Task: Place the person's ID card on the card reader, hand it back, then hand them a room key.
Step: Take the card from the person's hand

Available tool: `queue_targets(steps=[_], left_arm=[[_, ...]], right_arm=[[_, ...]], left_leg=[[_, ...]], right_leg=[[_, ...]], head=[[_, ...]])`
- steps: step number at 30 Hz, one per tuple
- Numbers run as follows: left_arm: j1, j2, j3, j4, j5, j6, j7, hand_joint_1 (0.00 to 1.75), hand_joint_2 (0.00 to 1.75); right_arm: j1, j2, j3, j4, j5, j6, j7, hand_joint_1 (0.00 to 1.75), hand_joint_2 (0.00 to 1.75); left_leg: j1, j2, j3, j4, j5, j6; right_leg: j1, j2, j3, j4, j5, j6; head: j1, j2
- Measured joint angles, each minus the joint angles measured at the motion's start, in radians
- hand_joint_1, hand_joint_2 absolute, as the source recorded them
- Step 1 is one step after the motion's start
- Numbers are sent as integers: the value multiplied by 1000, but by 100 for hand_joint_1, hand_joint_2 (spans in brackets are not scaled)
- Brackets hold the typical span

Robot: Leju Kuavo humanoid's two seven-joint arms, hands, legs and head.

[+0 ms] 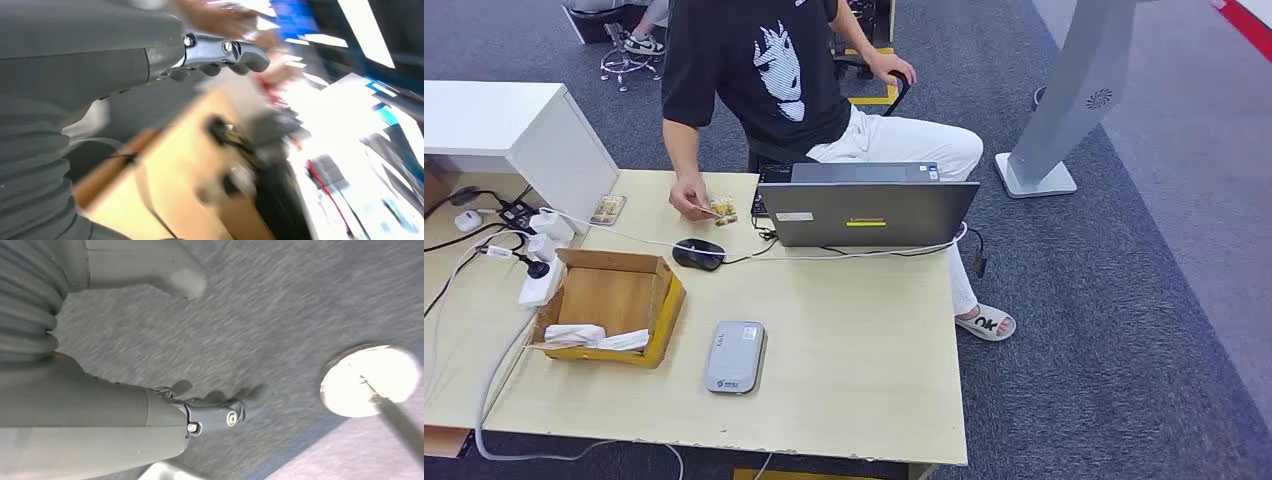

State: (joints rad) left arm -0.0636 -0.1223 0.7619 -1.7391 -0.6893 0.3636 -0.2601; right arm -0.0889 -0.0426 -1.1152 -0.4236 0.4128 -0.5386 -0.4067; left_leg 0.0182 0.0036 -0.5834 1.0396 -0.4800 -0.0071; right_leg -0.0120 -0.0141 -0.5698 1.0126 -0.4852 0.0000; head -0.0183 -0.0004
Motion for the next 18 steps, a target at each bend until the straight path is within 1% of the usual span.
queue_targets(steps=[2,3,4,5,6,8,9,13,18], left_arm=[[-7,31,-114,12,-113,15,12,0,175],[-12,60,-219,22,-199,29,22,0,175],[-10,85,-303,28,-233,38,29,0,175],[-8,104,-364,32,-218,45,33,0,175],[-6,121,-408,34,-169,49,35,0,175],[-4,145,-462,38,-62,53,38,0,175],[-3,155,-484,39,-34,54,38,0,175],[-2,176,-543,46,-12,55,36,0,175],[-2,190,-572,49,-10,55,36,0,175]], right_arm=[[0,-5,1,6,6,1,-1,0,175],[1,-10,1,12,10,2,-1,0,175],[4,-13,1,17,14,4,-2,0,175],[9,-15,1,22,16,6,-2,0,175],[13,-17,1,26,17,7,-2,0,175],[20,-19,1,32,19,8,-1,0,175],[21,-20,1,35,20,8,-1,0,175],[20,-26,1,42,24,8,0,0,175],[21,-29,0,48,25,8,0,0,175]], left_leg=[[0,1,-1,0,2,1],[0,3,-2,0,3,1],[-1,5,-2,0,3,2],[-1,7,-3,1,3,2],[-2,10,-3,1,3,2],[-3,11,-3,2,3,3],[-3,11,-4,2,3,3],[-3,8,-5,1,2,3],[-3,8,-5,1,2,3]], right_leg=[[0,1,1,1,1,1],[0,3,2,1,3,2],[0,6,2,1,5,2],[0,9,0,1,6,3],[-1,11,-1,1,6,3],[-1,13,-3,0,6,4],[-1,13,-3,0,6,4],[-1,11,-4,0,4,6],[-1,11,-4,0,4,6]], head=[[-2,0],[-2,0],[0,0],[3,0],[3,0],[3,0],[3,0],[3,0],[3,0]])
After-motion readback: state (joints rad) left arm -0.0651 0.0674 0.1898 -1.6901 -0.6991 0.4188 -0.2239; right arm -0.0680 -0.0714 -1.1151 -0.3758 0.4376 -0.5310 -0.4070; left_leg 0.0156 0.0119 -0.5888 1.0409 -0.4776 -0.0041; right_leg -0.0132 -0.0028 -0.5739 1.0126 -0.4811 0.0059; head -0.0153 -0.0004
